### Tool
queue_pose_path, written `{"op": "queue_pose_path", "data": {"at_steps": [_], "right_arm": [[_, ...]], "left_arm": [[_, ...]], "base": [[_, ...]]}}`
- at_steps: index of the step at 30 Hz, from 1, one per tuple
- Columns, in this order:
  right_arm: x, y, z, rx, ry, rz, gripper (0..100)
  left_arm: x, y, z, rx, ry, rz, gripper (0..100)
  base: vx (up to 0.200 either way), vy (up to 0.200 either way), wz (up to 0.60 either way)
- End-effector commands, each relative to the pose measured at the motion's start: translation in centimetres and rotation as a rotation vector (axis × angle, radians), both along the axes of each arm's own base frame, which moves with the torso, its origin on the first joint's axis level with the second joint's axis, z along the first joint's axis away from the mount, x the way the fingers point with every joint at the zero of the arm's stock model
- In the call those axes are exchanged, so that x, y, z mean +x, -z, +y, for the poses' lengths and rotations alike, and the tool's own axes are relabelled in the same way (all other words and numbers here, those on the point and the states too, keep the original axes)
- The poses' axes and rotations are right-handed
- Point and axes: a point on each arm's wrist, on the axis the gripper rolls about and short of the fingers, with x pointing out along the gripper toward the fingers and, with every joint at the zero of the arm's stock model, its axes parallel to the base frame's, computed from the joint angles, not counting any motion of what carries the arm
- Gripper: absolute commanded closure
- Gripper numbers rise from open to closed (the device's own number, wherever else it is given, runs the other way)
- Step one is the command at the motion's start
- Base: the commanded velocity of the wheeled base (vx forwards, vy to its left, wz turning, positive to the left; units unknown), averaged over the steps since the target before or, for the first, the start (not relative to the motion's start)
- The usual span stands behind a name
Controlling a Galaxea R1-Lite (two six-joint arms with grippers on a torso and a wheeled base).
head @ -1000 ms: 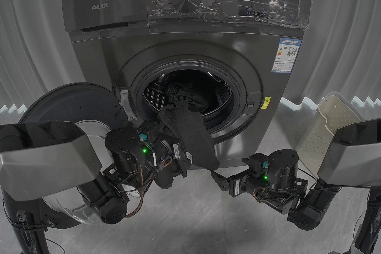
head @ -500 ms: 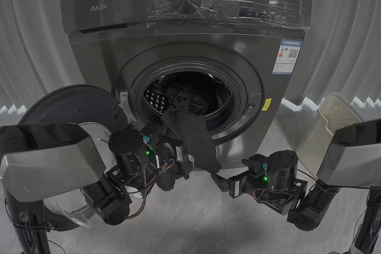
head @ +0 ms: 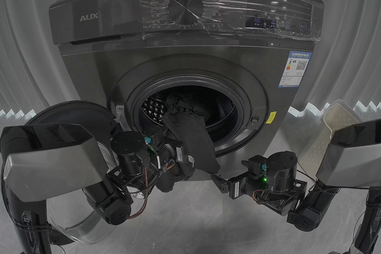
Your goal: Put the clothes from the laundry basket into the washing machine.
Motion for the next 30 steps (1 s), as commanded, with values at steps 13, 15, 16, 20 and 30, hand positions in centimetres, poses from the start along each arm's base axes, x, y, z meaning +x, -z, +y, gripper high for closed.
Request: {"op": "queue_pose_path", "data": {"at_steps": [13,15,16,20,30], "right_arm": [[-0.4,0.3,-0.2,-0.006,-0.002,0.017,0],[-0.4,0.2,-0.2,-0.004,-0.004,0.015,0],[-0.5,0.1,-0.1,-0.002,-0.007,0.014,0],[-0.9,0.0,-0.3,0.003,-0.005,0.022,0],[-1.4,0.0,-0.8,0.012,-0.005,0.019,0]], "left_arm": [[0.7,0.7,-0.5,-0.008,0.009,0.004,100],[1.3,0.7,-0.4,-0.007,0.004,-0.005,100],[1.8,1.1,-0.7,-0.014,0.007,-0.007,100],[3.5,1.9,-1.4,-0.035,0.006,-0.023,100],[4.9,4.0,-3.2,-0.087,0.063,0.004,100]], "base": [[0.062,0.000,0.00],[0.000,0.000,0.00],[0.000,0.000,0.00],[0.000,0.000,0.00],[0.000,0.000,0.00]]}}
